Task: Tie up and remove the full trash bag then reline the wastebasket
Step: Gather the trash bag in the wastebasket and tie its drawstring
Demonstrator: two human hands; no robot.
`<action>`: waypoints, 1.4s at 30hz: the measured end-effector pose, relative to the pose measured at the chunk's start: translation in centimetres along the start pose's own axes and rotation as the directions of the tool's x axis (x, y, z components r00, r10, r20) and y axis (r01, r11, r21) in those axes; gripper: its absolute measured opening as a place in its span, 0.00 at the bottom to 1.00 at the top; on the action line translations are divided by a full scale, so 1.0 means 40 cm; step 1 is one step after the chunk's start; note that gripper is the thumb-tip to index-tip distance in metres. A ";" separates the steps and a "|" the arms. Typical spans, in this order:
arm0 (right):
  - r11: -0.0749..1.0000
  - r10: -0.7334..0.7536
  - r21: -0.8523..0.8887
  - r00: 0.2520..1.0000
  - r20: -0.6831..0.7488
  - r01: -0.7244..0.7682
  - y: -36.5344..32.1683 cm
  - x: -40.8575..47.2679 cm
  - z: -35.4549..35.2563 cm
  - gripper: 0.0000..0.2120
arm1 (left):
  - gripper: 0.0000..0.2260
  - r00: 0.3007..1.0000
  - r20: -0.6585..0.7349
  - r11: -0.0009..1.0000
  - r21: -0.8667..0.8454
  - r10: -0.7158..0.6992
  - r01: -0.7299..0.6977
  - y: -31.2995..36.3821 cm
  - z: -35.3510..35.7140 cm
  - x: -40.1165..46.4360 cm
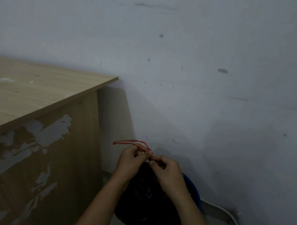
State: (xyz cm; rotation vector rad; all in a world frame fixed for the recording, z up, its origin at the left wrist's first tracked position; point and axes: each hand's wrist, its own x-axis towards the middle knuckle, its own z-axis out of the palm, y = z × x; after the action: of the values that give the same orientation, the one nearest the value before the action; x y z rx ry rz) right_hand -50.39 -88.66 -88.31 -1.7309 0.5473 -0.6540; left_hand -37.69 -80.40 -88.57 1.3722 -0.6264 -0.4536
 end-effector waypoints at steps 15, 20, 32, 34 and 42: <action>0.871 0.138 0.459 0.984 0.111 -0.174 -0.064 0.008 -0.050 0.17 | 0.10 0.991 0.106 0.962 -0.251 -0.080 0.104 0.055 0.009 -0.036; 0.899 0.102 0.421 0.992 0.074 -0.124 -0.064 0.009 -0.039 0.20 | 0.06 0.980 0.158 0.934 -0.313 -0.125 0.169 0.071 0.020 -0.059; 0.965 -0.178 0.179 0.981 -0.081 0.190 -0.059 -0.004 -0.036 0.02 | 0.08 0.942 0.230 0.871 -0.375 -0.246 0.319 0.087 0.035 -0.061; 0.979 -0.161 0.106 0.980 -0.119 0.174 -0.051 0.002 -0.038 0.05 | 0.10 0.945 0.236 0.886 -0.354 -0.226 0.300 0.081 0.034 -0.056; 0.810 0.244 0.554 0.970 -0.021 -0.191 -0.086 0.012 -0.024 0.19 | 0.07 0.966 0.209 0.921 -0.325 -0.153 0.216 0.093 0.052 -0.063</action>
State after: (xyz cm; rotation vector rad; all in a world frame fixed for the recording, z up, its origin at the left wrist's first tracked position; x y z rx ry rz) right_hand -50.60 -88.81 -84.71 -1.0794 0.5464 -0.6495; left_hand -41.18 -79.81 -85.11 1.0637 -0.5340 -0.8102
